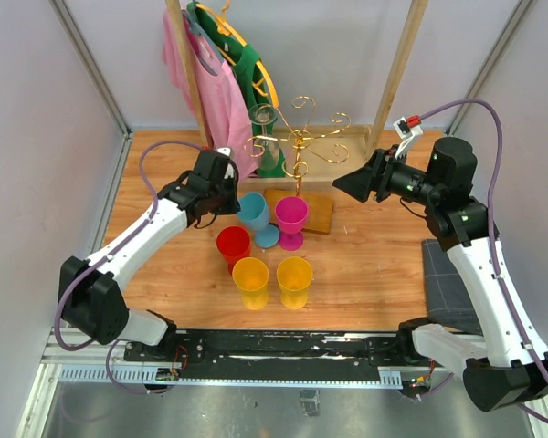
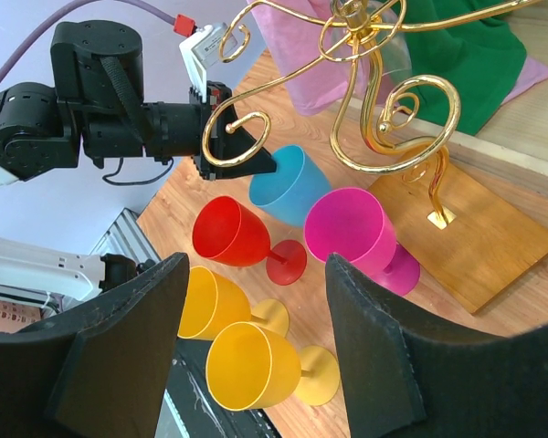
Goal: Place the wine glass upside down on the wine glass rack
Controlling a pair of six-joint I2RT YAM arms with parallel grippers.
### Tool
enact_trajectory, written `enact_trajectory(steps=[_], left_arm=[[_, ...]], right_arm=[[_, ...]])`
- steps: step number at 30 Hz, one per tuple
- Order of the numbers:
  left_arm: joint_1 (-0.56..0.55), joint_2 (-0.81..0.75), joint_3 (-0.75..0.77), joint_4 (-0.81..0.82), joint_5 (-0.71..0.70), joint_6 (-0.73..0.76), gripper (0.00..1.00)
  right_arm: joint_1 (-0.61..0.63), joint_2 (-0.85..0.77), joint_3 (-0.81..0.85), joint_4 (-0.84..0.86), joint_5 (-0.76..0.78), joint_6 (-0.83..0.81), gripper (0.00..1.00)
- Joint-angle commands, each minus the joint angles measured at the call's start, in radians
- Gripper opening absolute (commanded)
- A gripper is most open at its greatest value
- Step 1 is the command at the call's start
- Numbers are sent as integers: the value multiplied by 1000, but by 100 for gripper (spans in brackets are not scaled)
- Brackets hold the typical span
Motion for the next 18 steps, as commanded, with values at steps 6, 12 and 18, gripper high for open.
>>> enact_trajectory(steps=[6,12,18], left_arm=[[-8,-40,97,-69,-80,33,0],[-7,-57,115,-123,-155,56,0],[-8,-110,139,-181,-278,65,0]], right_arm=[[-12,-3,-8,6,5,-8,63],[-11,5,-9,33,-9,14,63],[-12,5,0,33,-14,18,63]])
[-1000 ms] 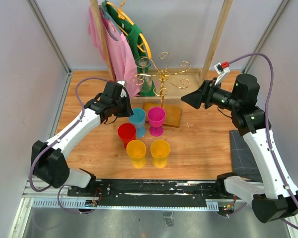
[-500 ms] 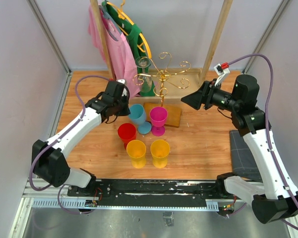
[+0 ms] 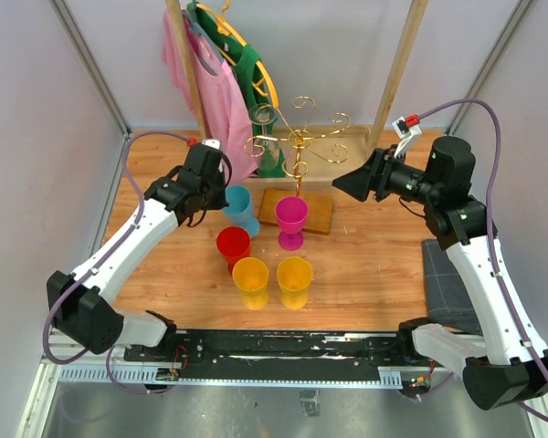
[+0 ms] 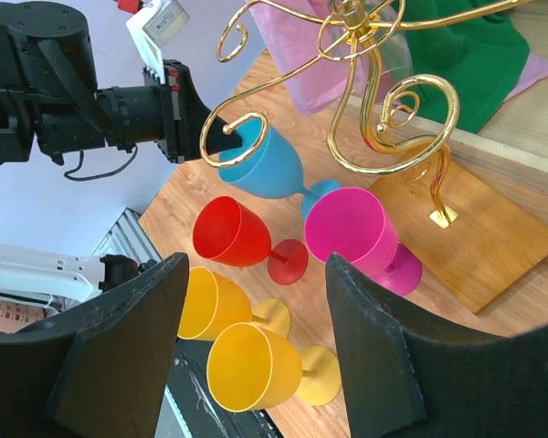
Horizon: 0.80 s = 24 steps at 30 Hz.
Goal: Place the wine glass upside down on the wine glass rack
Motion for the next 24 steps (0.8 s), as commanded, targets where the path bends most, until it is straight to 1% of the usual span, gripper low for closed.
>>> enact_trajectory(steps=[1,7,10,13,15,19,24], left_arm=[[-8,-66,56,-56,-135,18,0],[-7,-160,78,-88,-324,-15,0],[-8,-225,83,-60,-418,-34,0],[-7,-276,119,-25,-508,-41,0],[-7,-315,140,27,-540,-39,0],[-8,-394,182,161,-547,-34,0],[-7,-509,151,425,-432,17,0]], right_arm=[[-11,-4,3,30,-12,12,63],[-11,-5,16,29,-21,19,63],[-11,-8,21,30,-24,20,63],[-11,-6,26,28,-30,23,63],[-12,-4,30,29,-34,26,63],[-12,-6,43,29,-37,27,63],[-11,-15,49,32,-41,32,63]])
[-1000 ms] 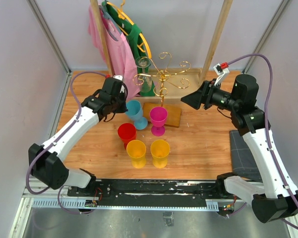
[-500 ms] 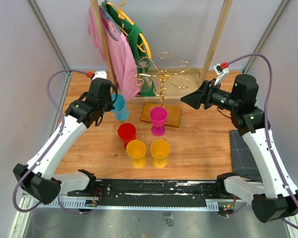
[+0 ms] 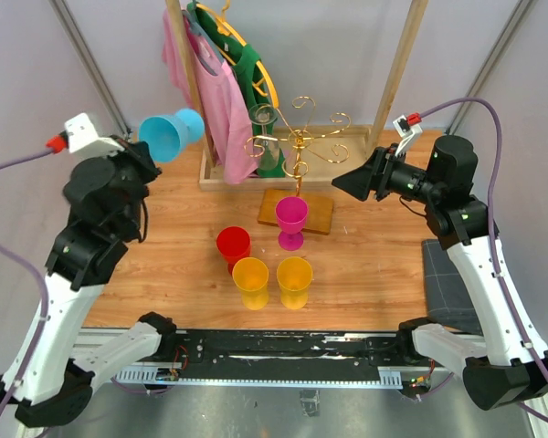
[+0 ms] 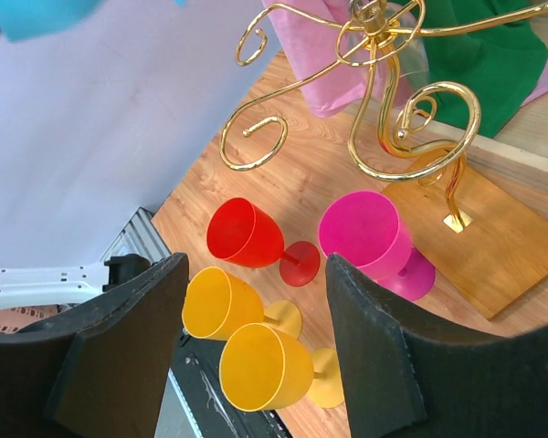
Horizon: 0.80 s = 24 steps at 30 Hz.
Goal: Place the wine glass upside down on the wine glass rack
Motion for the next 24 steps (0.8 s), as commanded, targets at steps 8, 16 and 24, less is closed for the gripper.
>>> enact_trajectory(steps=[8,16,24], left_arm=[[-7,-179,-91,584,425,-84,0],[-7,-68,-89,745,909,-365,0],[32,69,-166,1035,1170,-666,0]], right_arm=[[-12,-41,26,33,-18,11,63],[-11,-47,50,64,-29,11,64],[-11,-44,87,76,-17,-17,65]])
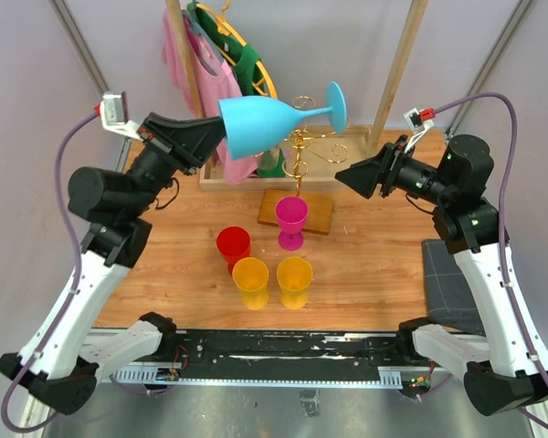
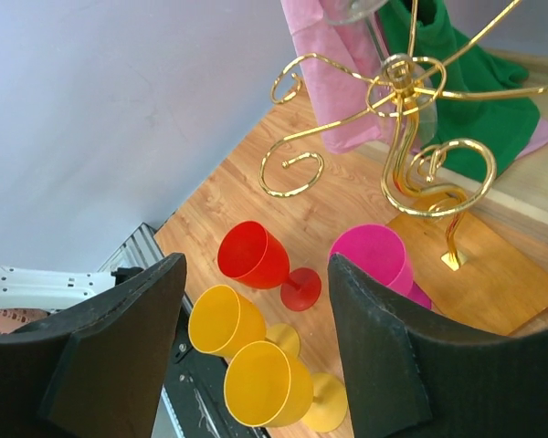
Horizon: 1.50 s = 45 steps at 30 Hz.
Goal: Place the wine glass upside down on the wine glass rack
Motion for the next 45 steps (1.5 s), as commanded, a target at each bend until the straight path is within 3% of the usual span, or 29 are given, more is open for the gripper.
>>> enact_trajectory(steps=[1,7,11,16,22,26,29,35,45], left_arm=[[49,82,-43,285,253,-300,0],[214,176,-122,671,360,-614,0],[296,318,-139,1066,408,-948,0],[318,491,-102,1405,371,-1237,0],[319,545,-94,1492,330,-1339,0],[318,560,-76,1508,332,-1396,0],[316,571,-32,1511,359,-1426,0],[315,550,-9,1512,340,-1455,0],[315,533,7,1514,336,-1468,0]], right_arm=[[-12,-12,57,34,-7,-26,66],[-21,-14,73,29,5,-31,67],[-23,-6,73,55,-16,1,66],[-25,33,82,247,-130,141,65],[-26,144,133,707,-292,500,66],[-19,245,189,1120,-305,820,66],[10,323,258,1303,-290,1000,65],[111,457,420,1391,-249,1109,63],[233,601,610,1380,-202,1177,58]])
